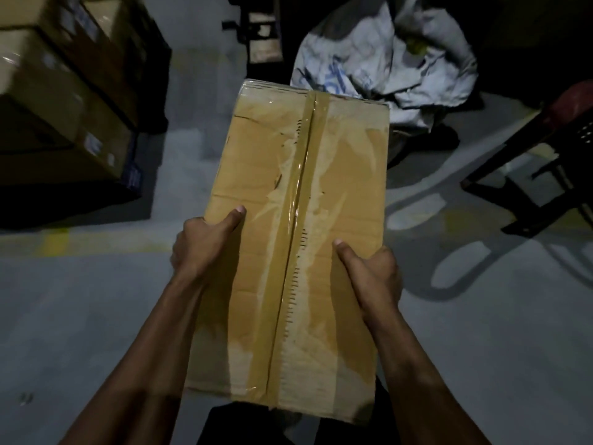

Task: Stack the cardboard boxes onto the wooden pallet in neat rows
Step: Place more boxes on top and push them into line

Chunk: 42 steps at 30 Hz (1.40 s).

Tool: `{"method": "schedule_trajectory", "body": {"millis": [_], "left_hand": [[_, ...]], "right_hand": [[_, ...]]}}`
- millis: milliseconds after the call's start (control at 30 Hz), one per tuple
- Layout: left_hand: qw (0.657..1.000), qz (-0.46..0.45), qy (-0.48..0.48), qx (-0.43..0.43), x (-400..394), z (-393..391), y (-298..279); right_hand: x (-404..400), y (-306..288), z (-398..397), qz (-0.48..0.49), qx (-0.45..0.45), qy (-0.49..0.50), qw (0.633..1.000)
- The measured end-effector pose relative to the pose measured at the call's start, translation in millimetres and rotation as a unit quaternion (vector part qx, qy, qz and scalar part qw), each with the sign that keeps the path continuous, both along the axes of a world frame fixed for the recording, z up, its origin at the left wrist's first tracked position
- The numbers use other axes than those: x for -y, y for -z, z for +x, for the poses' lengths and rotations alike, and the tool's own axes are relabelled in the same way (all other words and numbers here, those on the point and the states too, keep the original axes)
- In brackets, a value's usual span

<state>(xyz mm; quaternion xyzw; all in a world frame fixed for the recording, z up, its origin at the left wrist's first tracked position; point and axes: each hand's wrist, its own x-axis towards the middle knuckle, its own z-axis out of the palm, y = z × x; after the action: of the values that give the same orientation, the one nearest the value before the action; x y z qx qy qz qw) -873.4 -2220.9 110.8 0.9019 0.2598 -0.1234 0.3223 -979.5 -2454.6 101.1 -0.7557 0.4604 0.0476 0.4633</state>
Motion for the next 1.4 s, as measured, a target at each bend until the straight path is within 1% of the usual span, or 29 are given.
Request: {"method": "schedule_trajectory", "body": {"millis": [167, 333, 467, 600, 833, 1000, 1133, 1300, 1400], "left_hand": [[0.999, 0.001, -0.024, 0.037, -84, -39, -61], [0.997, 0.007, -0.046, 0.054, -157, -68, -98], [0.995, -0.01, -0.073, 0.06, -200, -72, -123], [0.993, -0.016, -0.091, 0.07, -229, -58, -141], [0.99, -0.023, -0.114, 0.085, -260, 9, -146], [0.988, -0.023, -0.132, 0.08, -273, 93, -141], [0.987, -0.01, -0.144, 0.07, -284, 163, -146], [0.987, -0.05, -0.141, 0.059, -301, 241, -153], [0.985, -0.068, -0.148, 0.062, -308, 286, -156]], "right_hand": [[-81, -64, -25, -0.022, 0.023, -0.037, 0.999], [-143, -104, -36, -0.059, 0.044, -0.08, 0.994], [-182, -129, -29, -0.07, 0.046, -0.1, 0.991], [-211, -147, -7, -0.081, 0.062, -0.115, 0.988], [-242, -153, 76, -0.104, 0.073, -0.133, 0.983], [-258, -144, 167, -0.075, 0.087, -0.144, 0.983], [-269, -143, 244, -0.085, 0.077, -0.163, 0.98], [-284, -154, 323, -0.101, 0.091, -0.164, 0.977], [-292, -159, 366, -0.11, 0.081, -0.161, 0.977]]}}
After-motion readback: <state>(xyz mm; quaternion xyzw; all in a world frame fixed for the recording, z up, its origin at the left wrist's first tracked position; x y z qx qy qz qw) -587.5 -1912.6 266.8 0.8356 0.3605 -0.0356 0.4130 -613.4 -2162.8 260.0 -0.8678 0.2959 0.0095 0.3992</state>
